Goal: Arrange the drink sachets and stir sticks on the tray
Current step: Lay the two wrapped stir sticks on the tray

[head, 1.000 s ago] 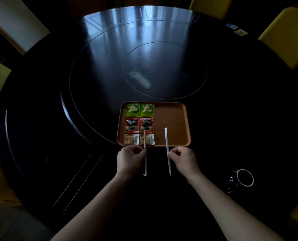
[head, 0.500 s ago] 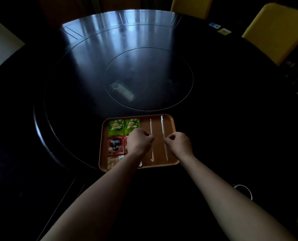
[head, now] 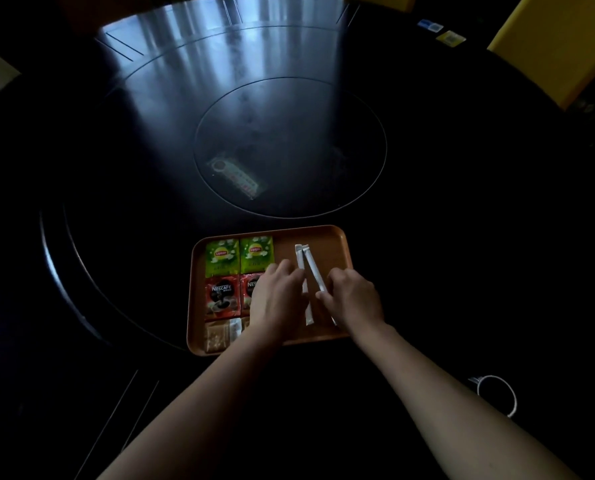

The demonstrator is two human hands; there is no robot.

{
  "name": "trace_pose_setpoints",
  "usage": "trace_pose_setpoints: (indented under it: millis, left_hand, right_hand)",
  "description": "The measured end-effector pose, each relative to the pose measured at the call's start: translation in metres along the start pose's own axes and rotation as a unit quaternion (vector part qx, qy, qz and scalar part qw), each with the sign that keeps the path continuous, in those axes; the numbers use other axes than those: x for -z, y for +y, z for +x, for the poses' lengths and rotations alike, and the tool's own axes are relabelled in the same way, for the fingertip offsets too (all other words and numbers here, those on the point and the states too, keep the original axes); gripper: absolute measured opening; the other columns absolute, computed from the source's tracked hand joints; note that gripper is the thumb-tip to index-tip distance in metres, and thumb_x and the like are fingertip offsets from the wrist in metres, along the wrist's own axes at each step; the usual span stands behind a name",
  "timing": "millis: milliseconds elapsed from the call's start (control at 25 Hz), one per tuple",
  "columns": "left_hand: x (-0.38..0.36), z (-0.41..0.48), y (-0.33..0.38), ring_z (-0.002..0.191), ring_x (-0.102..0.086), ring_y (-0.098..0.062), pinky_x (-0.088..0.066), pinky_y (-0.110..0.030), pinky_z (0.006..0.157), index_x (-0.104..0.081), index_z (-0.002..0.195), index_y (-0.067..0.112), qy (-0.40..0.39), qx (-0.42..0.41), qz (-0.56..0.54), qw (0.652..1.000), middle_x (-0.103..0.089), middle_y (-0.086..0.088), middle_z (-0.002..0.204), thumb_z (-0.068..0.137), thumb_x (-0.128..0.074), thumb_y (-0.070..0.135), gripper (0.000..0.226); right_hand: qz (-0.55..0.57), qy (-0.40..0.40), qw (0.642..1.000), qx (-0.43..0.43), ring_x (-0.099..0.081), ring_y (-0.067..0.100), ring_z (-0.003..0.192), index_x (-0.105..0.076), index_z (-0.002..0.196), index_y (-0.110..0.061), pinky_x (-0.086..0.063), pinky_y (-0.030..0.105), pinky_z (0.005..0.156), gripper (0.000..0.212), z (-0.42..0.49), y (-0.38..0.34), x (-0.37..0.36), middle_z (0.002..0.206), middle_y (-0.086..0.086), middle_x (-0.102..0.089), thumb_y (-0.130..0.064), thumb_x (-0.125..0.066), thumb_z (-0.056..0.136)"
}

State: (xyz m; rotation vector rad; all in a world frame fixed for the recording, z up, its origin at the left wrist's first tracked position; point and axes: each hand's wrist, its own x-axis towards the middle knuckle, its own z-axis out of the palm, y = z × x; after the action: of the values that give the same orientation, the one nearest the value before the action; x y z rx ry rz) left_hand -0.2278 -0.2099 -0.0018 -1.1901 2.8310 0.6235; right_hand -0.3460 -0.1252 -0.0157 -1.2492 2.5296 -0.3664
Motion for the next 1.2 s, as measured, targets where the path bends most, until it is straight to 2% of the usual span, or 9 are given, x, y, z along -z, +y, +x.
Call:
trace_pose_setpoints:
  millis: [80,160,280,400,600,800,1000,1080,1200]
  left_hand:
    - [-0.002,-0.004,-0.004,0.120,-0.047,-0.023,-0.040,-0.036,0.095,-0.062,0.123,0.023,-0.018,-0.063,0.049,0.997,-0.057,-0.001,0.128,0.089,-0.064,0.036,0.037]
    - [-0.003,-0.008,-0.008,0.126,-0.043,-0.023,-0.036,-0.037,0.100,-0.061,0.124,0.023,-0.025,-0.091,0.076,0.993,-0.055,0.000,0.133,0.090,-0.060,0.040,0.037]
    - [-0.003,-0.009,-0.011,0.129,-0.041,-0.024,-0.036,-0.039,0.101,-0.060,0.124,0.021,-0.012,-0.103,0.103,0.989,-0.054,0.000,0.136,0.090,-0.059,0.042,0.039]
    - [-0.002,-0.006,-0.009,0.139,-0.033,-0.026,-0.037,-0.043,0.102,-0.053,0.133,0.020,-0.005,-0.105,0.096,0.990,-0.047,-0.002,0.147,0.090,-0.061,0.039,0.048]
    - [-0.005,-0.001,-0.014,0.147,-0.022,-0.026,-0.035,-0.049,0.107,-0.050,0.138,0.024,-0.050,-0.114,0.105,0.987,-0.039,0.000,0.155,0.092,-0.057,0.045,0.051]
    - [-0.008,0.001,-0.018,0.147,-0.022,-0.026,-0.034,-0.048,0.107,-0.050,0.137,0.025,-0.043,-0.120,0.101,0.987,-0.041,-0.001,0.154,0.090,-0.060,0.043,0.051]
    - [-0.003,-0.008,-0.021,0.139,-0.036,-0.027,-0.039,-0.046,0.103,-0.055,0.133,0.022,0.004,-0.105,0.071,0.992,-0.051,-0.004,0.144,0.090,-0.061,0.041,0.047]
    - [-0.001,-0.018,-0.028,0.126,-0.047,-0.027,-0.041,-0.043,0.098,-0.059,0.129,0.021,0.030,-0.090,0.041,0.995,-0.057,-0.003,0.134,0.091,-0.061,0.038,0.042]
    - [0.004,-0.040,-0.049,0.102,-0.057,-0.024,-0.049,-0.041,0.084,-0.068,0.114,0.019,0.105,-0.024,-0.021,0.994,-0.066,-0.002,0.113,0.088,-0.065,0.031,0.029]
  right_hand:
    - [0.001,0.008,1.000,0.003,-0.064,0.027,0.083,-0.058,0.093,-0.016,-0.047,0.032,0.065,0.021,-0.001,-0.003,-0.004,0.094,0.007,-0.066,-0.034,-0.068,0.086]
    - [0.007,0.021,1.000,-0.007,-0.065,0.023,0.078,-0.057,0.091,-0.019,-0.049,0.032,0.063,0.016,-0.003,-0.007,-0.007,0.090,0.005,-0.068,-0.030,-0.066,0.087]
    - [0.026,0.027,0.999,-0.021,-0.067,0.023,0.081,-0.058,0.094,-0.018,-0.054,0.032,0.067,0.015,-0.003,-0.010,-0.007,0.091,0.005,-0.070,-0.027,-0.067,0.087]
    - [0.047,0.022,0.998,-0.024,-0.068,0.026,0.086,-0.057,0.101,-0.017,-0.049,0.031,0.068,0.021,-0.002,-0.006,-0.005,0.095,0.007,-0.071,-0.028,-0.068,0.087]
    - [0.036,0.017,0.999,0.021,-0.066,0.025,0.089,-0.057,0.116,-0.018,-0.049,0.031,0.070,0.029,-0.005,-0.004,-0.005,0.101,0.007,-0.069,-0.025,-0.066,0.089]
    - [0.048,0.017,0.999,0.021,-0.064,0.025,0.091,-0.058,0.113,-0.017,-0.046,0.030,0.070,0.025,-0.004,-0.004,-0.004,0.102,0.007,-0.067,-0.022,-0.065,0.090]
    - [0.079,0.040,0.996,0.018,-0.065,0.027,0.089,-0.062,0.107,-0.014,-0.048,0.032,0.071,0.020,-0.010,0.000,0.003,0.098,0.008,-0.068,-0.023,-0.066,0.089]
    - [0.081,0.055,0.995,0.015,-0.065,0.025,0.089,-0.064,0.105,-0.015,-0.047,0.030,0.070,0.018,-0.015,0.003,0.006,0.098,0.007,-0.069,-0.023,-0.066,0.089]
    - [0.076,0.071,0.995,-0.011,-0.065,0.021,0.095,-0.065,0.108,-0.015,-0.047,0.025,0.075,0.020,-0.028,0.011,0.011,0.104,0.004,-0.069,-0.021,-0.067,0.089]
